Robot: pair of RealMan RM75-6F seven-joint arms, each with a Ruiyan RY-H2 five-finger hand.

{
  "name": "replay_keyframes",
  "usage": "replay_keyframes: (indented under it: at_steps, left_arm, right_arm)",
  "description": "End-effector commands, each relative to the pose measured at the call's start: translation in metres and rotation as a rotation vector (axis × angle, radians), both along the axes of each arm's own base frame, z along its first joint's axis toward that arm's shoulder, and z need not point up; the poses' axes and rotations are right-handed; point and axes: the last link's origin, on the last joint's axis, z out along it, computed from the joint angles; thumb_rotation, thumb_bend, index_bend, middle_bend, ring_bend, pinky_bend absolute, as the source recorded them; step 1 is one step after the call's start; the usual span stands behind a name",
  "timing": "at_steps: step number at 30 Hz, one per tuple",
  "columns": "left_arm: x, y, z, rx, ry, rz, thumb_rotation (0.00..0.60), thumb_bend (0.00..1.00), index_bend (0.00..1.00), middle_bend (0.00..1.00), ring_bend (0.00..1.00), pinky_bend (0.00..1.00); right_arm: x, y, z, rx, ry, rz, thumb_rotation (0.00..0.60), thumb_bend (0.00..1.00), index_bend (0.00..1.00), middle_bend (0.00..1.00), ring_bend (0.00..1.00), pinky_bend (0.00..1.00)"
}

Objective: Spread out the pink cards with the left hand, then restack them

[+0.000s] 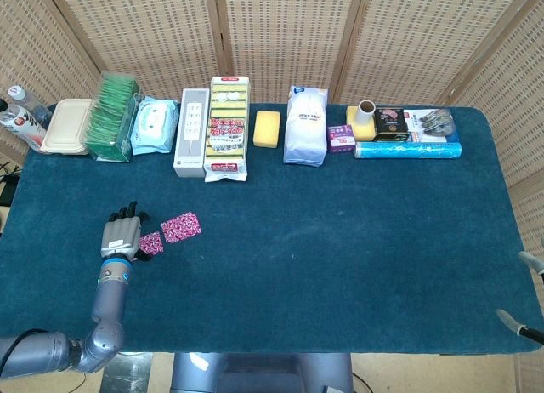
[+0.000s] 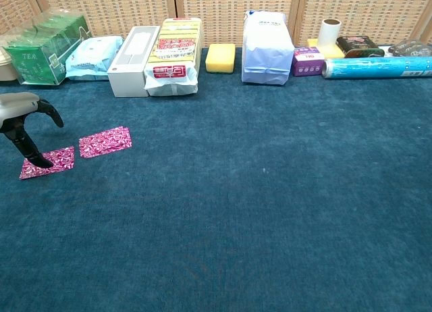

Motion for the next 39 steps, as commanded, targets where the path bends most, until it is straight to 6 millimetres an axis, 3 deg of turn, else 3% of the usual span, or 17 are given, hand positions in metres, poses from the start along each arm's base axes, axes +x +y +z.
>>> replay_keyframes:
  at_steps: [1,20,30,39]
  left_arm:
    - [-0.001,0.0,-0.004,-0.008,0.008,-0.006,0.6,0.15,0.21,0.0,0.0,0.07]
    - [-0.016,-0.014,-0.021,-0.012,-0.015,-0.011,0.6,0.16,0.21,0.0,0.0,0.07]
    - [-0.021,-0.015,-0.021,0.016,-0.019,0.007,0.6,0.18,0.34,0.0,0.0,0.07]
    - [-0.023,-0.016,-0.021,0.018,-0.023,0.013,0.6,0.2,0.36,0.0,0.0,0.07]
  right_arm:
    - [0.0,0.0,0.0,0.002,-0.001,0.0,0.6,0.0,0.16,0.0,0.0,0.0]
    - [0.0,0.0,0.002,0.002,-0.014,0.001,0.6,0.0,0.16,0.0,0.0,0.0]
    - [0.0,0.0,0.002,0.005,-0.017,0.004,0.6,0.0,0.16,0.0,0.0,0.0]
    - [0.0,0.0,0.002,0.005,-0.017,0.003,0.6,0.0,0.16,0.0,0.0,0.0]
